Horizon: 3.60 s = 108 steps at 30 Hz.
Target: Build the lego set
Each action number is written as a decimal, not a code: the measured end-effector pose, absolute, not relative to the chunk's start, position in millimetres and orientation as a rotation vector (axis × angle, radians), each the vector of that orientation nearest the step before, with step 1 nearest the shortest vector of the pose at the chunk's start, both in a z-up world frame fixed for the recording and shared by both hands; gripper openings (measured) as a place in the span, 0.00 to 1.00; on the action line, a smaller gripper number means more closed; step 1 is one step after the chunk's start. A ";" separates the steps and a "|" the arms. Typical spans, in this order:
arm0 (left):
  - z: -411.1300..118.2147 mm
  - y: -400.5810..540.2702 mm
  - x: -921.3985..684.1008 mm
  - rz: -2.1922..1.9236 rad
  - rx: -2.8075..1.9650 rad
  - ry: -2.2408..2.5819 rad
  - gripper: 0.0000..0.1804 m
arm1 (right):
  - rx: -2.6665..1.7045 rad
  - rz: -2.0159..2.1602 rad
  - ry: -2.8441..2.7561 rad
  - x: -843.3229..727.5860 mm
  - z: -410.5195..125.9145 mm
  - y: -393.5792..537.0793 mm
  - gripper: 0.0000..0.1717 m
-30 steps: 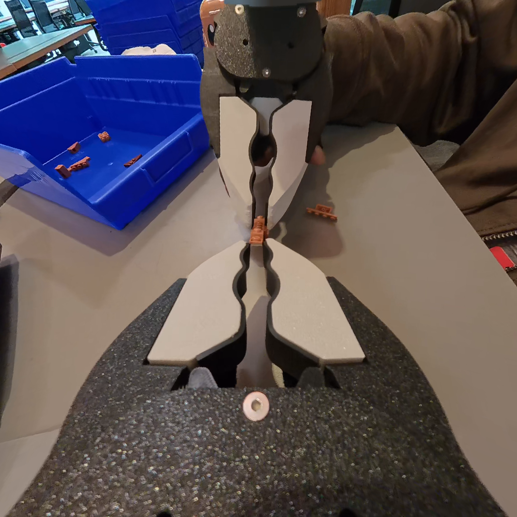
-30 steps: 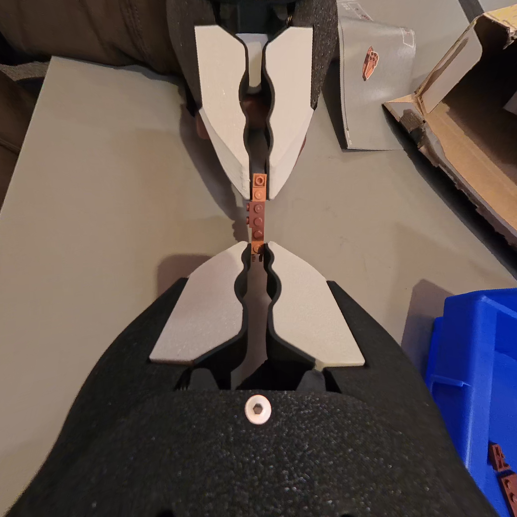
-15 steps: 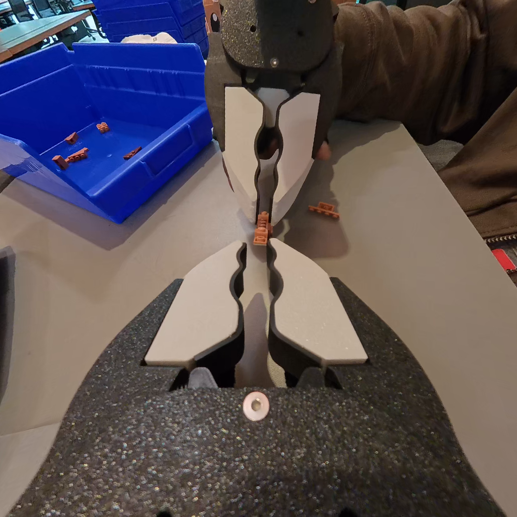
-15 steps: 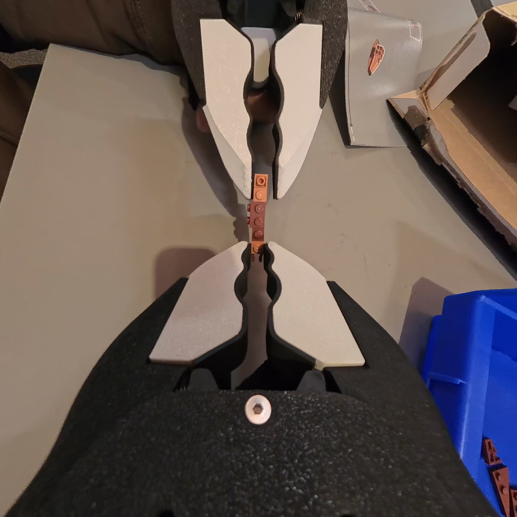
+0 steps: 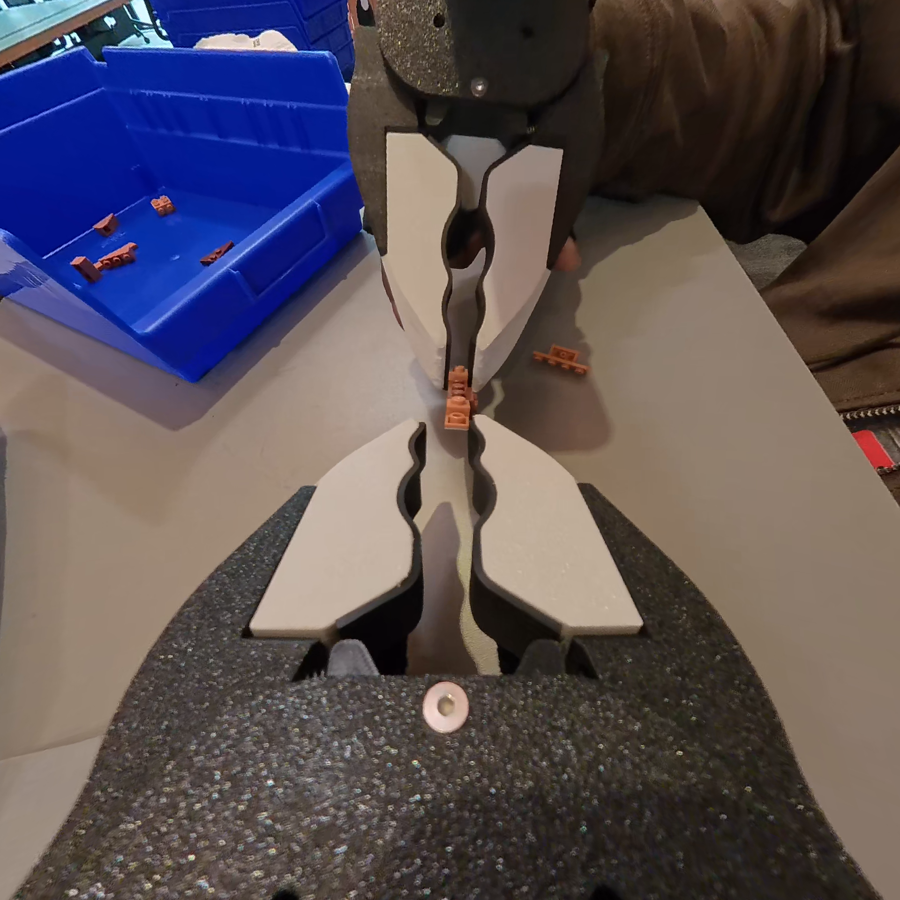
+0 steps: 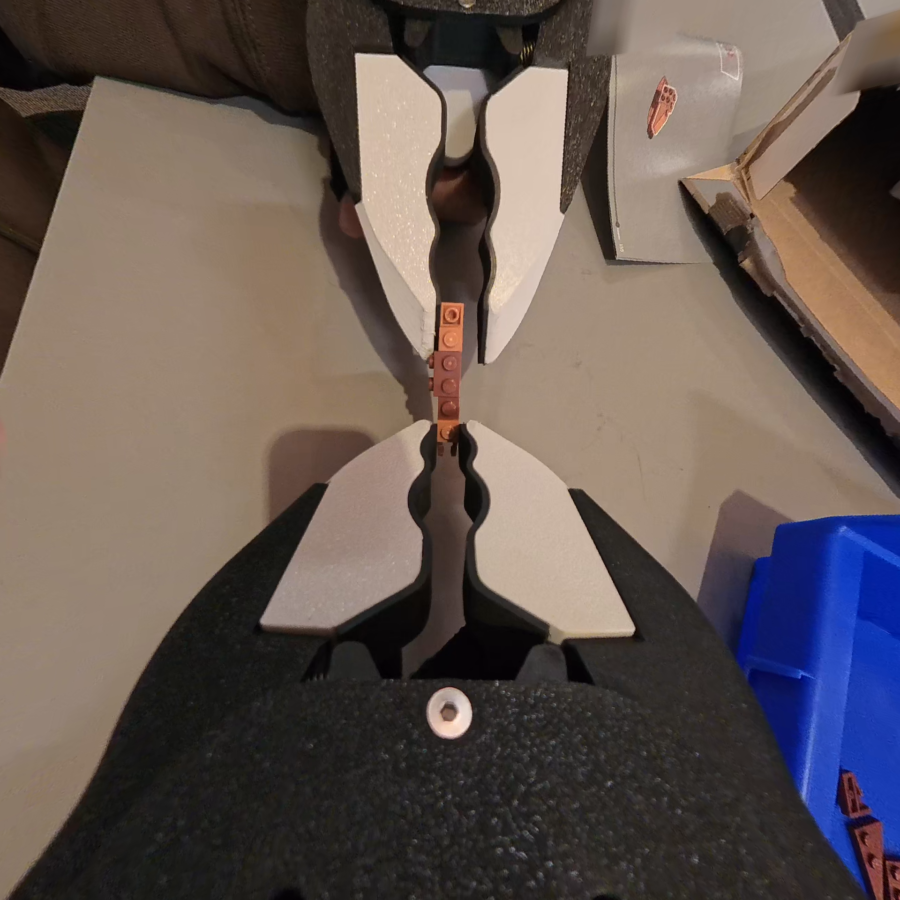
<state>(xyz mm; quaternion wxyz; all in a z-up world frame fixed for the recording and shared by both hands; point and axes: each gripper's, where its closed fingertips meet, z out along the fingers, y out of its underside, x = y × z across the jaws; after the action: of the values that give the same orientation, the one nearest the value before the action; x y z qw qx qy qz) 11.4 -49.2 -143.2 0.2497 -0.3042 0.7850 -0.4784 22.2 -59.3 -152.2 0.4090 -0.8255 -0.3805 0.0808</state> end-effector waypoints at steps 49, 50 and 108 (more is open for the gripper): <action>-142.0 -54.0 8.9 -1.344 -0.826 2.150 0.06 | -2.095 0.224 -0.936 20.6 -151.7 -58.7 0.04; -141.8 -54.7 8.8 -1.347 -0.824 2.150 0.07 | -2.096 0.225 -0.935 20.4 -151.8 -58.7 0.04; -149.5 -77.5 0.1 -1.237 -0.633 2.204 0.06 | -2.141 0.717 -1.057 -0.2 -142.7 -97.0 0.02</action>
<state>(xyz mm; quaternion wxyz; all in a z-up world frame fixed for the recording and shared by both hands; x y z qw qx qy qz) 0.1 -77.5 -149.5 0.2649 -0.2343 0.8157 -0.4578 -0.2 -97.0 -142.7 0.3188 -0.8140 -0.4018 0.2727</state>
